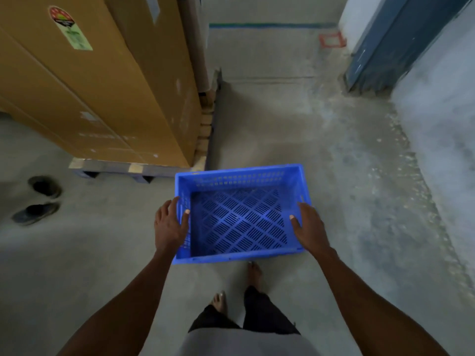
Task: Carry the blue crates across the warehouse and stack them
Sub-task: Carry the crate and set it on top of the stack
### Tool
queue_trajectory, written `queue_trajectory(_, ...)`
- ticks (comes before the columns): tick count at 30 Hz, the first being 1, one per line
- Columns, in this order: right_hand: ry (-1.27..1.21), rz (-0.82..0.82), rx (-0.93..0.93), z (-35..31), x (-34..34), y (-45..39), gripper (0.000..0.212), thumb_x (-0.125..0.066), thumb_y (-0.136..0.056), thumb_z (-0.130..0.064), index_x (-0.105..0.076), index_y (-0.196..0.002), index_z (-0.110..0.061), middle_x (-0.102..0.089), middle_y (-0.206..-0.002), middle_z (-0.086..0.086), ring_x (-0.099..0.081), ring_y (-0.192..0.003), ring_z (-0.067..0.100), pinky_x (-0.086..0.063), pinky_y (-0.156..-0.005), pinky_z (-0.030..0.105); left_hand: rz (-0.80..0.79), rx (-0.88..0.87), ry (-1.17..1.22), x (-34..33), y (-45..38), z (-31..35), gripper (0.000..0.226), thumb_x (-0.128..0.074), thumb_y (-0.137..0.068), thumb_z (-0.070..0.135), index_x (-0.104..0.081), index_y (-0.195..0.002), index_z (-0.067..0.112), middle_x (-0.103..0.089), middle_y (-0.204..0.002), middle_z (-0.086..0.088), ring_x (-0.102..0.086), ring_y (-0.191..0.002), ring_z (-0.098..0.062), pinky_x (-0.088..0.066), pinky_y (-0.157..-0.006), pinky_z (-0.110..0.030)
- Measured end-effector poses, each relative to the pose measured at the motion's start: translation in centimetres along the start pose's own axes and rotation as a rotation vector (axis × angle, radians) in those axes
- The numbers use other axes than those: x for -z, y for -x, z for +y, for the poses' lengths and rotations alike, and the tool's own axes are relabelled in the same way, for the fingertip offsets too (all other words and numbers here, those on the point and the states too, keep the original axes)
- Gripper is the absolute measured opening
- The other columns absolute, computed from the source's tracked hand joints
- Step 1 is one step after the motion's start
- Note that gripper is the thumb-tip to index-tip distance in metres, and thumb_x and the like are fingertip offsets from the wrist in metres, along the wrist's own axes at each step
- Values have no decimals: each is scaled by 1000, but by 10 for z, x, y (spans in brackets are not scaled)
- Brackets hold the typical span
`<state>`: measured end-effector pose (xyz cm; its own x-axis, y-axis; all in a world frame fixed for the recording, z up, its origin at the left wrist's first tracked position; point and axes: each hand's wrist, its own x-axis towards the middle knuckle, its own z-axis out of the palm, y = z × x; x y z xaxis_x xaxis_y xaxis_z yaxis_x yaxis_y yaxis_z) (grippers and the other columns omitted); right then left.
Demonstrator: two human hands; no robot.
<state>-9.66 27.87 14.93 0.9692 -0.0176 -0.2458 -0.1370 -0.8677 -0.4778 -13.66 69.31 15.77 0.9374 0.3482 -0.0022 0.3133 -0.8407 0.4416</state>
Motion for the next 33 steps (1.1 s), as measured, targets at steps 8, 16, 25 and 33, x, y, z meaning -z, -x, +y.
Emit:
queue_trajectory(8, -248, -153, -305, 25, -13, -82, 86, -60, -91, -55, -28, -152, -3, -37, -154, 19, -40, -139, 34, -33, -112, 43, -292, 597, 247, -48, -43, -16, 53, -49, -100, 52, -59, -111, 1, -63, -109, -27, -60, -104, -42, -44, -94, -46)
queue_trajectory(16, -659, -134, -633, 26, -10, -123, 66, -36, -89, -76, -56, -84, -14, -55, -74, 12, -53, -58, 25, -43, -57, 33, -314, 816, 675, -65, -64, -29, 52, -33, -102, 61, -54, -99, 13, -54, -76, -4, -50, -54, -14, -44, -50, -26)
queue_trajectory(25, -886, -372, -771, 32, 3, -132, 70, -34, -92, -74, -54, -80, -7, -53, -63, 13, -52, -42, 20, -40, -45, 26, -432, 985, 809, -56, -78, -24, 67, -29, -98, 70, -57, -86, 10, -58, -74, -9, -53, -53, -22, -49, -50, -27)
queue_trajectory(33, -928, -328, -694, 31, 27, -116, 89, -57, -43, -97, -52, -70, -12, -47, -51, 3, -43, -39, 17, -40, -39, 26, -405, 916, 859, -37, -74, -14, 64, -33, -99, 68, -53, -76, 11, -51, -61, -5, -46, -38, -15, -41, -39, -22)
